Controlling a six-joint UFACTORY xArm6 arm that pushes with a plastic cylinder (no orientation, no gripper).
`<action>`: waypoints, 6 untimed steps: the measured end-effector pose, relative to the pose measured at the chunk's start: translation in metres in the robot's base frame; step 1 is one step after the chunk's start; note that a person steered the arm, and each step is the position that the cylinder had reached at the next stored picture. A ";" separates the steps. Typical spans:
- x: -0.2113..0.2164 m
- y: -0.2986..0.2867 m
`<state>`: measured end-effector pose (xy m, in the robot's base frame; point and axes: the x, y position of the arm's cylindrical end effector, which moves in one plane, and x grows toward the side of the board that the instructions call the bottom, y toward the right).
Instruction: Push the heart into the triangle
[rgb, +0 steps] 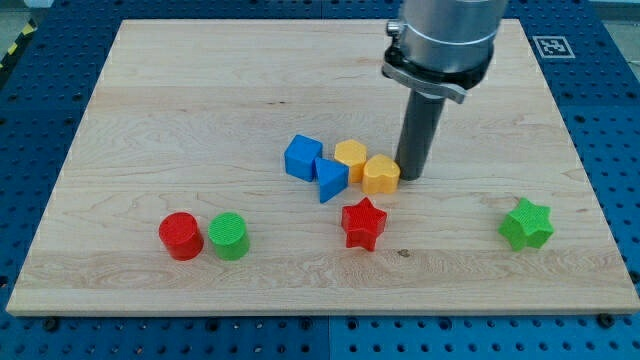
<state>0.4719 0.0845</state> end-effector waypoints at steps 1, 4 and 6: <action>0.000 -0.006; 0.048 -0.013; 0.078 -0.024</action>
